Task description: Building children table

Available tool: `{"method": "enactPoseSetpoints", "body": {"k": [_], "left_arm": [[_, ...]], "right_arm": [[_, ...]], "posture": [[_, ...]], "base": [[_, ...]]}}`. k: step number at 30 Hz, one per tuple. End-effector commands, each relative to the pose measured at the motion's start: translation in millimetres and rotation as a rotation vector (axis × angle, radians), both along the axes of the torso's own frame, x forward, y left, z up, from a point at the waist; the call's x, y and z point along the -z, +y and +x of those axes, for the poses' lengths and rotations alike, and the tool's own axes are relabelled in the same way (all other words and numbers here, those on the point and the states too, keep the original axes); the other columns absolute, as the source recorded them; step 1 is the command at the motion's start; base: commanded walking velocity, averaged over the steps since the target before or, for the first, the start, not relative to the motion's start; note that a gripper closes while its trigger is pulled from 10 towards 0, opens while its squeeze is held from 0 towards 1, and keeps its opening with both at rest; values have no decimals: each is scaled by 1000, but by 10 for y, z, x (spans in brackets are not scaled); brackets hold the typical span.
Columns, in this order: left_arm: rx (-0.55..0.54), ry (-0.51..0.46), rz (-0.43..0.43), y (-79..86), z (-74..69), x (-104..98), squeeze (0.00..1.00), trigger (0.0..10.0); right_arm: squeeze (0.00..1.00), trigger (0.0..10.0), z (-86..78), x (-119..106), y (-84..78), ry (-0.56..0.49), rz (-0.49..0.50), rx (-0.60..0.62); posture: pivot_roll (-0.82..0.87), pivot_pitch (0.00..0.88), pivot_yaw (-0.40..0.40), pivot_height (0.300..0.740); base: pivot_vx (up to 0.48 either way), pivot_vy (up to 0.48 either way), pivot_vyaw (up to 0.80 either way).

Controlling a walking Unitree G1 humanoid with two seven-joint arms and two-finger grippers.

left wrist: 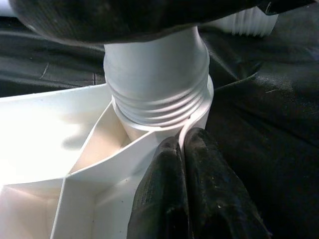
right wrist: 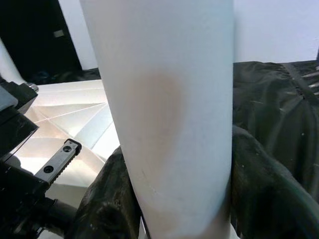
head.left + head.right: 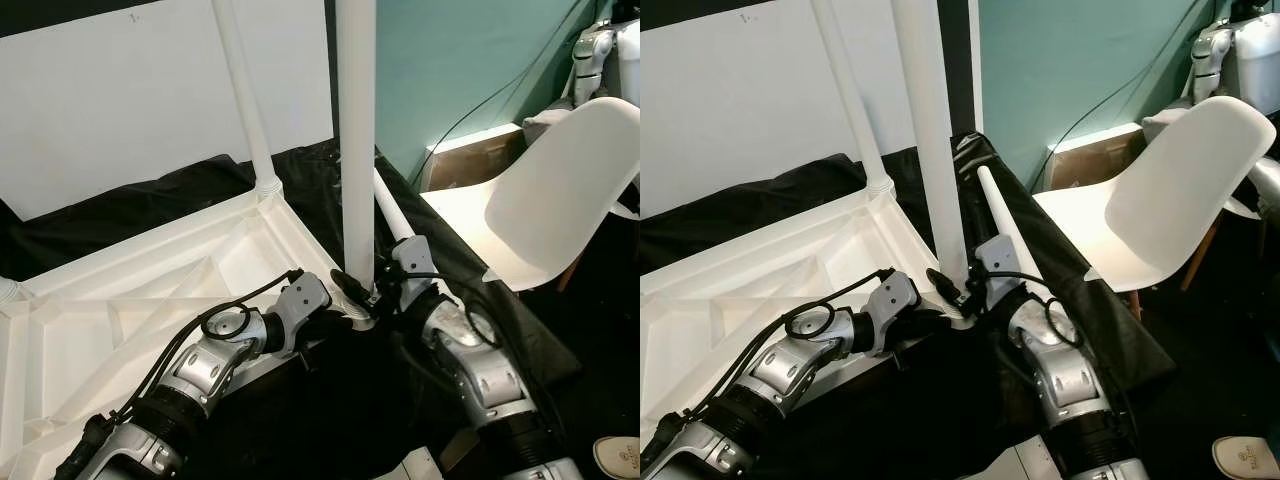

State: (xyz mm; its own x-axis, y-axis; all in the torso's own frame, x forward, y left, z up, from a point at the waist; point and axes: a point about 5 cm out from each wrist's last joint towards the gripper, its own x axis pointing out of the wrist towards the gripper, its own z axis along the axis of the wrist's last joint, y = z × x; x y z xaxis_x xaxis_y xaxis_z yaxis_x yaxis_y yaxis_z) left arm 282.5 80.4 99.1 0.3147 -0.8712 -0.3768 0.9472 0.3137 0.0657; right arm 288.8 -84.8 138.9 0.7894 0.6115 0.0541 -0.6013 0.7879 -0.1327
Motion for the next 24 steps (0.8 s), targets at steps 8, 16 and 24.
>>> {"method": "enactPoseSetpoints", "body": {"k": [8, 16, 24], "left_arm": [[169, 144, 41, -67, -239, 236, 0, 10000], [159, 147, 27, -88, -264, 240, 0, 10000], [117, 151, 9, -89, -295, 268, 0, 10000]], "right_arm": [[0, 10000, 16, 85, -99, 52, 38, 139], [1000, 10000, 10, 101, -82, 74, -19, -21], [0, 10000, 229, -68, -270, 63, 21, -16]], "posture": [[-82, 0, 86, 740], [-63, 0, 67, 740], [-32, 0, 26, 740]], "base": [[0, 0, 0], [0, 0, 0], [0, 0, 0]]}}
